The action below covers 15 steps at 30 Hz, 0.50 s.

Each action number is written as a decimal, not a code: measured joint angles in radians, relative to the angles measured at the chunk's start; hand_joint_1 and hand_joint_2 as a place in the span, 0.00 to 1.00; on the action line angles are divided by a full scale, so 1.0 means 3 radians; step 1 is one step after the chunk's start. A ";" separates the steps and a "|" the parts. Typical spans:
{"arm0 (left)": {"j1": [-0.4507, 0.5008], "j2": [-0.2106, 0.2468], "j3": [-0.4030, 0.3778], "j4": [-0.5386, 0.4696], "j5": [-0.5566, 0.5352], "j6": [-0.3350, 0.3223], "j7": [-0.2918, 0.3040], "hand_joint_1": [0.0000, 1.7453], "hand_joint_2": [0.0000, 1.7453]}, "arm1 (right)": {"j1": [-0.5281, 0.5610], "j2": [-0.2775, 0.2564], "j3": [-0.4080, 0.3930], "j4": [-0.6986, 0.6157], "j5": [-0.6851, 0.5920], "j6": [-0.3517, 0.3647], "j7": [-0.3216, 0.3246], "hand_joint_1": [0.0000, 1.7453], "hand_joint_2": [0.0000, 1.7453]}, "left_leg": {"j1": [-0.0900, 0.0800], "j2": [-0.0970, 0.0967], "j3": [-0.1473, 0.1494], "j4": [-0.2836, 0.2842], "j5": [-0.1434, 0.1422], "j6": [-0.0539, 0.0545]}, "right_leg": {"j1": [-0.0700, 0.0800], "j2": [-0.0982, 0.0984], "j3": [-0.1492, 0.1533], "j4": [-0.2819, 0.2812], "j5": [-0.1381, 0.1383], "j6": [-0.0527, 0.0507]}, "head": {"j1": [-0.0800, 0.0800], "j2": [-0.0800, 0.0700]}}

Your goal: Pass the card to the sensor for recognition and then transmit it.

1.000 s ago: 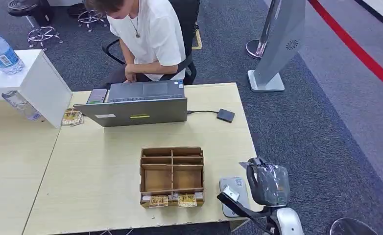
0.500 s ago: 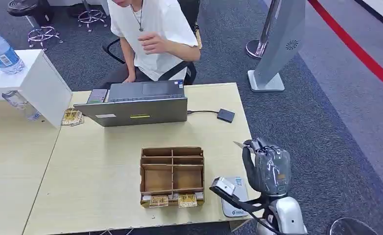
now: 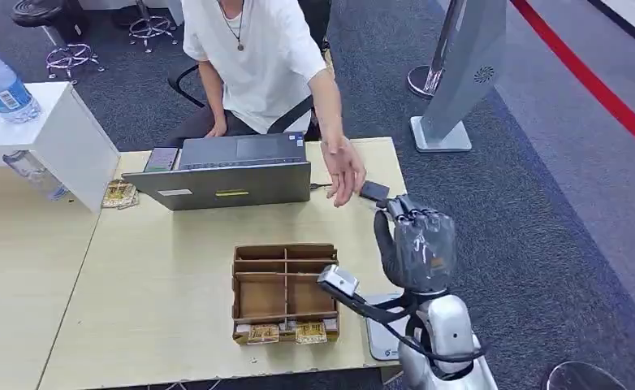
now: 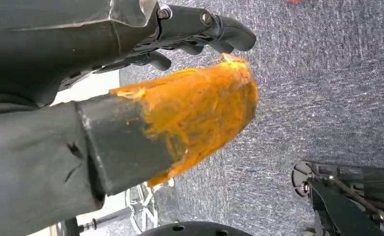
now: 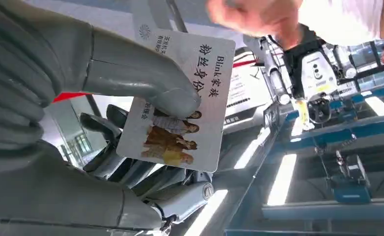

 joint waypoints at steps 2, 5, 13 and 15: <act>0.0000 -0.0003 -0.0003 0.0001 -0.0005 -0.0008 -0.0008 0.00 0.00 | -0.0094 -0.0025 0.0081 0.0075 0.0031 0.0000 0.0089 1.00 1.00 | 0.0000 0.0000 0.0000 0.0000 0.0000 0.0000 | 0.0000 0.0000 0.0000 0.0000 0.0000 0.0000 | -0.0001 0.0000; -0.0004 -0.0008 -0.0048 0.0001 -0.0019 -0.0023 -0.0008 0.00 0.00 | -0.0206 -0.0066 0.0190 0.0208 0.0071 0.0000 0.0193 1.00 1.00 | 0.0000 -0.0002 -0.0001 0.0000 0.0000 0.0000 | 0.0000 -0.0001 0.0000 0.0000 0.0000 0.0000 | 0.0000 0.0000; -0.0013 -0.0014 -0.0060 0.0003 -0.0046 -0.0069 -0.0017 0.00 0.00 | -0.0541 -0.0126 0.0390 0.0669 0.0088 0.0028 0.0365 1.00 1.00 | 0.0000 0.0000 0.0000 0.0000 0.0000 0.0000 | 0.0000 0.0001 0.0000 0.0000 0.0000 0.0000 | -0.0001 0.0000; -0.0012 -0.0015 -0.0075 0.0003 -0.0047 -0.0071 -0.0018 0.00 0.00 | -0.0602 -0.0131 0.0416 0.0767 0.0088 0.0059 0.0403 1.00 1.00 | 0.0000 -0.0001 0.0000 0.0000 0.0000 0.0000 | 0.0000 0.0000 0.0000 0.0000 0.0000 0.0000 | -0.0001 0.0000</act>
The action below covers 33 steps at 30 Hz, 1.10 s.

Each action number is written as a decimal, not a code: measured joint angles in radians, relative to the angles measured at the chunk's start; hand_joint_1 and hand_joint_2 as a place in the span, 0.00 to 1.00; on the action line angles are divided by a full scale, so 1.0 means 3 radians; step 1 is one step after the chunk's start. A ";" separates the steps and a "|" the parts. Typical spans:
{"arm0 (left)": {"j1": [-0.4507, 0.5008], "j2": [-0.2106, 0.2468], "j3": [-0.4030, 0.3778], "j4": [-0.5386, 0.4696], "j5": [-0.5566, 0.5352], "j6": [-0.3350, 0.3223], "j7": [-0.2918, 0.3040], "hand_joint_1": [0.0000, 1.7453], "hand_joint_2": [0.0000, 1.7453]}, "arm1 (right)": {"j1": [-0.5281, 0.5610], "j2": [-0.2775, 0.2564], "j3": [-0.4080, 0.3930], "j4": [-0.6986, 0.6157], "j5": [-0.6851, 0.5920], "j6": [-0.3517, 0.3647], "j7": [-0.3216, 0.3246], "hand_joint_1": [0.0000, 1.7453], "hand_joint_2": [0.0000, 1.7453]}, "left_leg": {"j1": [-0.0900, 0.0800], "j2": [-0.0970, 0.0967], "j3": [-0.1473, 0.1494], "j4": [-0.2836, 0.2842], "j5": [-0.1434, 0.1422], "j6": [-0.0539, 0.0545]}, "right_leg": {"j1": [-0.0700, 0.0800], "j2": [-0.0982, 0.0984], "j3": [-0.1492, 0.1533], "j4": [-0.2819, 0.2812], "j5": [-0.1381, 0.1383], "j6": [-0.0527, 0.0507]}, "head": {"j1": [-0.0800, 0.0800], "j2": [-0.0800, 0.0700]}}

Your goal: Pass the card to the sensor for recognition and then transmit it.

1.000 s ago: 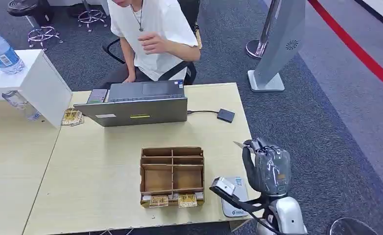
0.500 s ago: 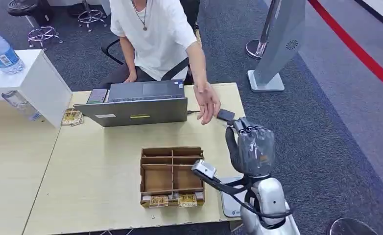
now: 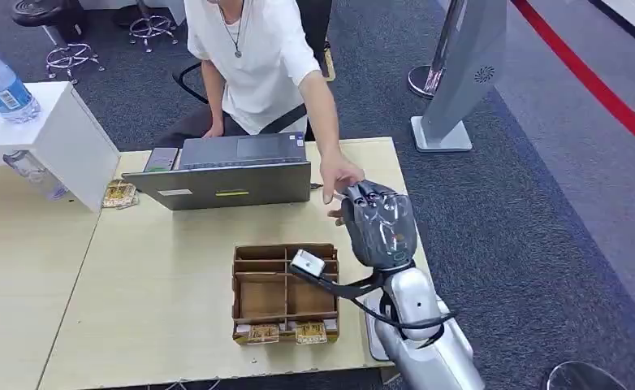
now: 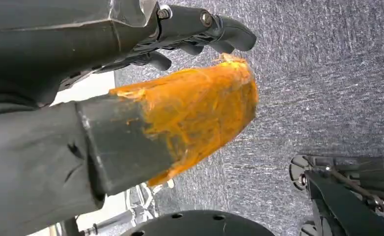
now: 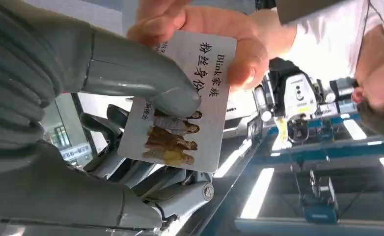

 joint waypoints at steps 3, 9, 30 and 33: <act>0.0000 -0.0001 -0.0025 0.0000 -0.0001 0.0000 0.0000 0.00 0.00 | -0.0087 -0.0009 0.0031 0.0145 -0.0009 0.0065 0.0089 0.00 1.00 | 0.0000 0.0000 0.0000 0.0000 0.0000 0.0000 | 0.0000 0.0000 0.0000 0.0000 0.0000 0.0000 | 0.0001 0.0000; 0.0001 -0.0003 -0.0038 0.0000 -0.0003 0.0000 0.0000 0.00 0.00 | -0.0132 -0.0032 0.0047 0.0285 0.0000 0.0125 0.0215 0.00 1.00 | 0.0000 0.0000 0.0000 0.0000 0.0000 0.0000 | 0.0000 0.0000 0.0000 0.0000 0.0000 0.0000 | 0.0001 0.0000; 0.0006 -0.0004 -0.0039 0.0000 0.0057 0.0005 0.0001 0.00 0.00 | 0.0212 -0.0103 0.0178 -0.0106 -0.1076 0.0060 -0.0353 0.00 1.00 | 0.0000 0.0000 -0.0001 0.0000 0.0000 0.0000 | 0.0000 0.0000 -0.0001 0.0000 -0.0001 0.0000 | 0.0001 0.0000; 0.0009 -0.0004 -0.0039 0.0000 0.0069 0.0010 0.0001 0.00 0.00 | 0.0347 -0.0126 0.0219 -0.0277 -0.1425 0.0142 -0.0582 0.00 1.00 | 0.0000 -0.0001 -0.0001 0.0000 -0.0001 0.0000 | 0.0000 -0.0001 -0.0001 0.0000 -0.0001 0.0001 | 0.0001 0.0000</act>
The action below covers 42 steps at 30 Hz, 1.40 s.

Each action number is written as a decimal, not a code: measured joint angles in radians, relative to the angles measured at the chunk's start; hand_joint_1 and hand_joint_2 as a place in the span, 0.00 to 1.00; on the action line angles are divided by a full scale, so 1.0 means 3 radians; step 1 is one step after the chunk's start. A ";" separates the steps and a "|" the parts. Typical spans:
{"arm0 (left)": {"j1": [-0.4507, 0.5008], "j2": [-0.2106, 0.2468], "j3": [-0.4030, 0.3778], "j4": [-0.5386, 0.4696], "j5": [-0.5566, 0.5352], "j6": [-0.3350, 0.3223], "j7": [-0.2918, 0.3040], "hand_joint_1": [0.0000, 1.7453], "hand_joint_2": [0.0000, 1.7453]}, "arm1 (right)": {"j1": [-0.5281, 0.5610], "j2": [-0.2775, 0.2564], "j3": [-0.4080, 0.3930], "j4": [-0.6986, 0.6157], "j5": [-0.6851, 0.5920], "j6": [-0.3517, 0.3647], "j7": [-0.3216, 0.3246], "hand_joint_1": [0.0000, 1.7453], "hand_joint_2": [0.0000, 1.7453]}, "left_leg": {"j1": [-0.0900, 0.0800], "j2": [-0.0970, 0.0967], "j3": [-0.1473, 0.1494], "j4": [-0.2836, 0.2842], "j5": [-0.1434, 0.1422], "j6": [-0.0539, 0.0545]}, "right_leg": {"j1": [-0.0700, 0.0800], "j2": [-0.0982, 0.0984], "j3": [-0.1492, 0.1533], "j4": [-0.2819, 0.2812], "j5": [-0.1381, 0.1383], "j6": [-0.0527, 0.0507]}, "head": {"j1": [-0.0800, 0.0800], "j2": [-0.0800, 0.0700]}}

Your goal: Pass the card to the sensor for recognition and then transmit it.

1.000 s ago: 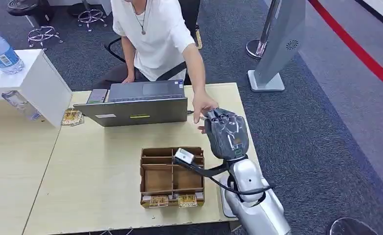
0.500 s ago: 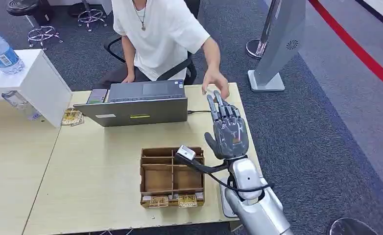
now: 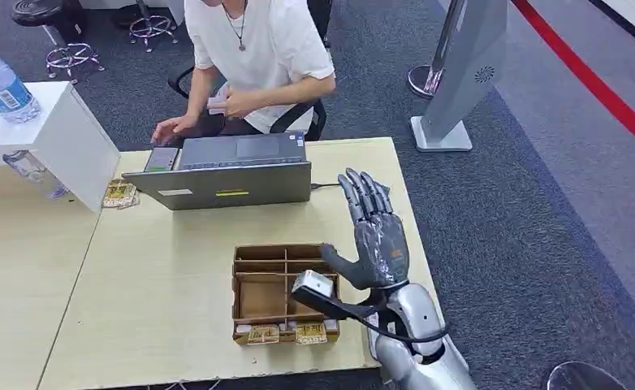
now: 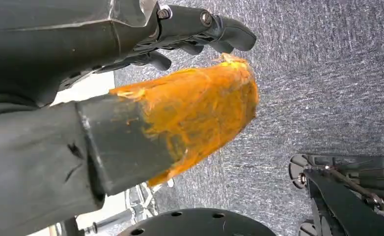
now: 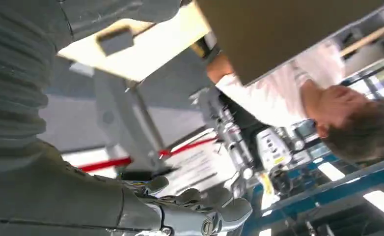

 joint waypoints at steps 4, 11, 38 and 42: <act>0.0001 0.0000 0.0000 0.0000 0.0006 0.0003 0.0000 0.00 0.00 | 0.0174 -0.0037 0.0061 -0.0202 -0.0328 0.0125 -0.0225 0.00 1.00 | 0.0000 0.0000 0.0000 0.0000 0.0000 0.0000 | 0.0000 0.0000 0.0000 0.0000 0.0000 0.0000 | 0.0000 0.0000; 0.0007 0.0008 0.0000 0.0000 0.0022 0.0010 0.0005 0.00 0.00 | 0.0409 -0.0112 0.0160 -0.0403 -0.0535 0.0251 -0.0407 0.00 1.00 | 0.0000 0.0000 0.0000 0.0000 0.0000 0.0000 | 0.0000 0.0000 0.0000 0.0000 0.0000 0.0000 | 0.0000 0.0000; 0.0009 0.0061 0.0000 0.0000 -0.0029 0.0023 0.0102 0.00 0.00 | 0.0337 -0.0165 0.0406 0.0238 0.0252 0.0079 -0.0012 0.03 1.00 | 0.0000 0.0001 -0.0001 0.0000 0.0000 0.0000 | 0.0000 0.0000 0.0000 0.0000 0.0000 0.0000 | -0.0001 0.0000; 0.0009 0.0065 0.0000 0.0000 -0.0032 0.0023 0.0102 0.00 0.00 | 0.0296 -0.0165 0.0425 0.0330 0.0330 0.0063 0.0055 0.05 1.00 | 0.0000 0.0001 -0.0001 0.0000 0.0000 0.0000 | 0.0000 0.0000 0.0000 0.0000 0.0000 0.0000 | 0.0000 0.0000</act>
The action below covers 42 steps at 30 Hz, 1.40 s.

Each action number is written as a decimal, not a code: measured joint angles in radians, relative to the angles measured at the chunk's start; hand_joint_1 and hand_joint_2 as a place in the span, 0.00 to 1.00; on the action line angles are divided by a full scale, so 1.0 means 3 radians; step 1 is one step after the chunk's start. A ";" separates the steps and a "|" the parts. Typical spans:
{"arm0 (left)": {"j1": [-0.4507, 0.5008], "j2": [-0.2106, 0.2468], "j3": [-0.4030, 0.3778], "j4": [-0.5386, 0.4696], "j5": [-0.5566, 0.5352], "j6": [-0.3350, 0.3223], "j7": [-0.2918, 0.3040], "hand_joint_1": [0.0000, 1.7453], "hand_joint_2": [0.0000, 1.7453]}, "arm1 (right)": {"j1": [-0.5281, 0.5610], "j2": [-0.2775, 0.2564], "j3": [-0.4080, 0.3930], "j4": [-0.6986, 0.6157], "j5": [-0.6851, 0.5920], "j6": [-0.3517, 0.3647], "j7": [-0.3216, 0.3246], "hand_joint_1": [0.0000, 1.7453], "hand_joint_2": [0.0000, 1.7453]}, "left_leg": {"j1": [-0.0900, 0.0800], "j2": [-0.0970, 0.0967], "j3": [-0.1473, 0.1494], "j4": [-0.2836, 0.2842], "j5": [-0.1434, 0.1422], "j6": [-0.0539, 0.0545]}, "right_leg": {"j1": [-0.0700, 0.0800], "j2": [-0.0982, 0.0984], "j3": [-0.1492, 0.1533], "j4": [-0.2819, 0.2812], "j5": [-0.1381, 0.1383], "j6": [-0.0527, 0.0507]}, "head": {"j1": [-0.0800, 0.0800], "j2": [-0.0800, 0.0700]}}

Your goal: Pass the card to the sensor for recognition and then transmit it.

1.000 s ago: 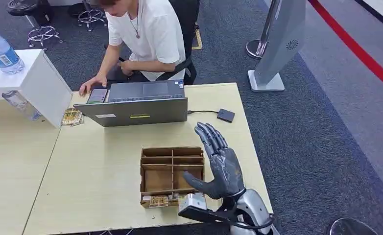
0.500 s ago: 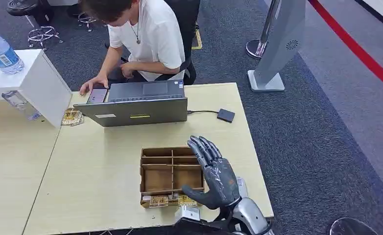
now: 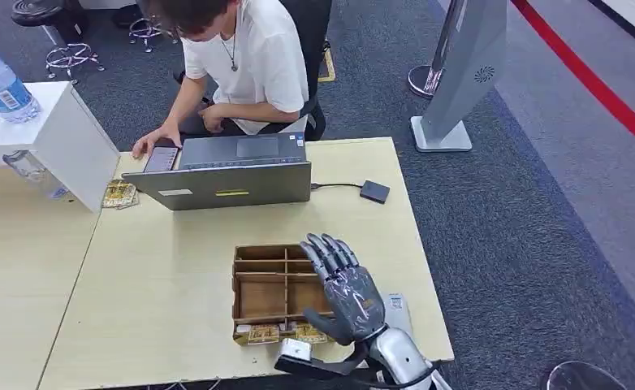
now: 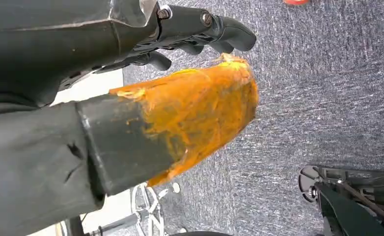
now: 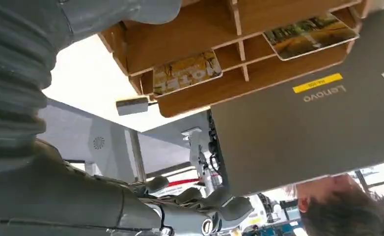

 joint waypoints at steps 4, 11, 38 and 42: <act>0.0000 0.0005 0.0000 0.0000 -0.0001 -0.0001 0.0000 0.00 0.00 | -0.0042 0.0000 0.0017 0.0069 0.0057 -0.0018 0.0049 0.10 1.00 | 0.0000 0.0000 0.0000 0.0000 0.0000 0.0000 | 0.0000 0.0000 0.0000 0.0000 0.0000 0.0000 | -0.0001 0.0000; 0.0000 0.0004 0.0000 0.0000 -0.0001 -0.0015 -0.0001 0.00 0.00 | -0.0094 0.0000 0.0019 0.0140 0.0172 -0.0031 0.0121 0.43 1.00 | 0.0000 0.0000 0.0000 0.0000 0.0000 0.0000 | 0.0000 0.0000 0.0000 0.0000 0.0000 0.0000 | 0.0000 0.0000; -0.0001 -0.0045 0.0000 0.0000 -0.0024 -0.0046 -0.0052 0.00 0.00 | -0.0292 0.0001 0.0047 0.0340 0.0385 0.0004 0.0269 0.44 1.00 | 0.0000 0.0000 0.0000 0.0000 0.0000 0.0000 | 0.0000 0.0000 0.0000 0.0000 0.0000 0.0000 | -0.0001 0.0000; -0.0002 -0.0045 0.0000 0.0000 -0.0027 -0.0064 -0.0052 0.00 0.00 | -0.0316 0.0006 0.0052 0.0384 0.0405 0.0007 0.0309 0.45 1.00 | 0.0000 0.0000 0.0000 0.0000 0.0000 0.0000 | 0.0000 0.0000 0.0000 0.0000 0.0000 0.0000 | -0.0001 0.0000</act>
